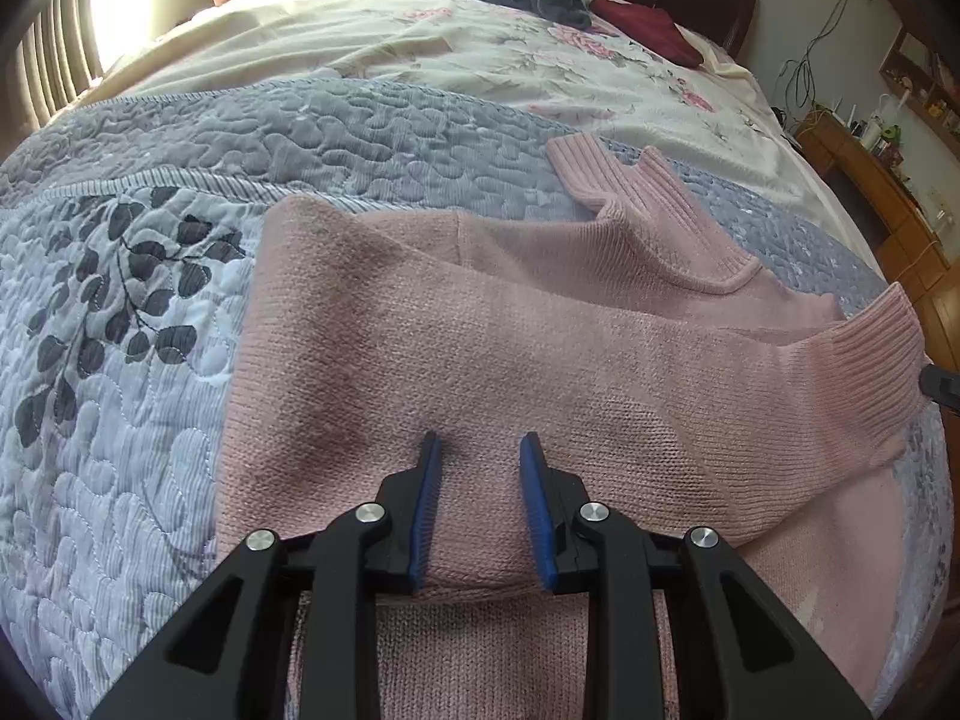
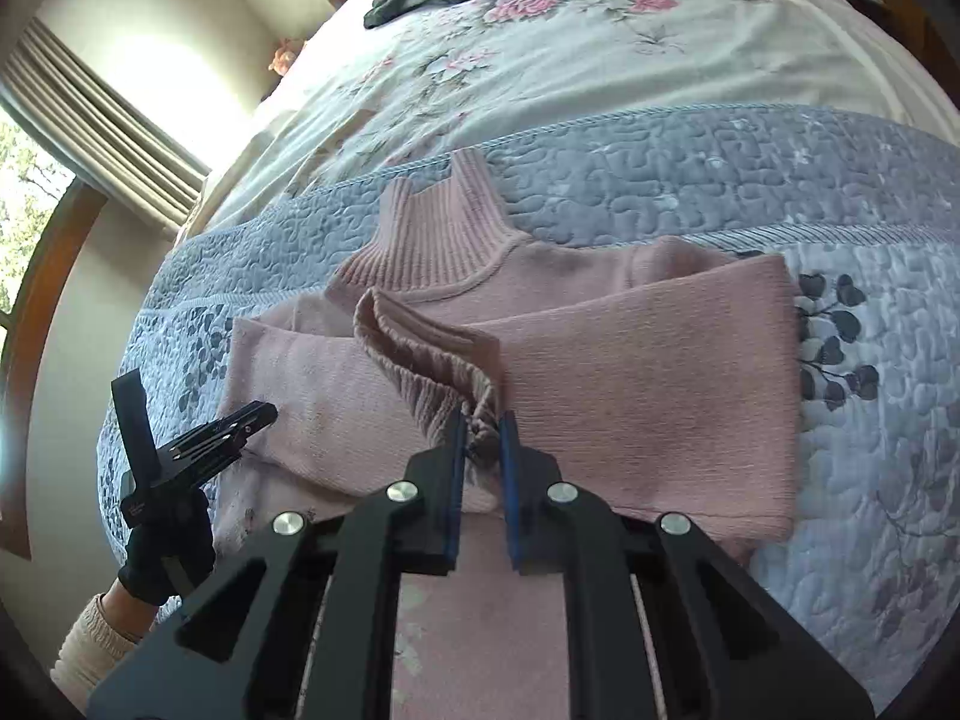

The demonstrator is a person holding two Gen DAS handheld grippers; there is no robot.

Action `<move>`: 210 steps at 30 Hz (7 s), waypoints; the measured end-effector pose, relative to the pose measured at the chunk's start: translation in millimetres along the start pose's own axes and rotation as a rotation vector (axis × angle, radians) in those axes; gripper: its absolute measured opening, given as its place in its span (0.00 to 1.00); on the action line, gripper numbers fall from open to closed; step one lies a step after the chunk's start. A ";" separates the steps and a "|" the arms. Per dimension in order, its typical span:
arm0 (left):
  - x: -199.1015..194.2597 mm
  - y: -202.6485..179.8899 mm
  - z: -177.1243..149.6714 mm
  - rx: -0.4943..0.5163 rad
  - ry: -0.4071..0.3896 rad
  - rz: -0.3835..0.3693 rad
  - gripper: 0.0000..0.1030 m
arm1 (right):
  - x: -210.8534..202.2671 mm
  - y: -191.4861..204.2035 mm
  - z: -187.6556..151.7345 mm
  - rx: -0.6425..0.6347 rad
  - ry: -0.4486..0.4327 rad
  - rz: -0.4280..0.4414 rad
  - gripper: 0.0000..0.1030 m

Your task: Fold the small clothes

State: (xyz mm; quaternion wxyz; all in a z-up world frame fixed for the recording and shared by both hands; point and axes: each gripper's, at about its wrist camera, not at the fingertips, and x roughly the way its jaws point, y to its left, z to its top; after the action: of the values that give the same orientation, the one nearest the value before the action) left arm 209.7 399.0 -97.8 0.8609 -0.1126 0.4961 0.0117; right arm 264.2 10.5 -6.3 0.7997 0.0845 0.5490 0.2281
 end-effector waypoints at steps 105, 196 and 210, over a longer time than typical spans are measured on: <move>-2.0 -28.0 3.5 -0.145 0.153 -0.582 0.37 | 62.4 10.6 -31.9 -0.056 0.160 0.238 0.40; -205.2 61.6 -282.8 -0.243 0.193 -0.238 0.08 | -119.0 -45.4 -358.0 0.264 0.118 0.289 0.08; -227.9 74.2 -199.5 -0.352 0.020 -0.420 0.07 | -147.6 -73.7 -279.5 0.440 -0.041 0.465 0.08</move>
State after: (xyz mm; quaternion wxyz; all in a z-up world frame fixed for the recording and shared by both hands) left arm -85.6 451.1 -12.3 0.8066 -0.3612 0.4606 -0.0823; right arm -15.2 -154.2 -17.9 0.6994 0.3830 0.5350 0.2790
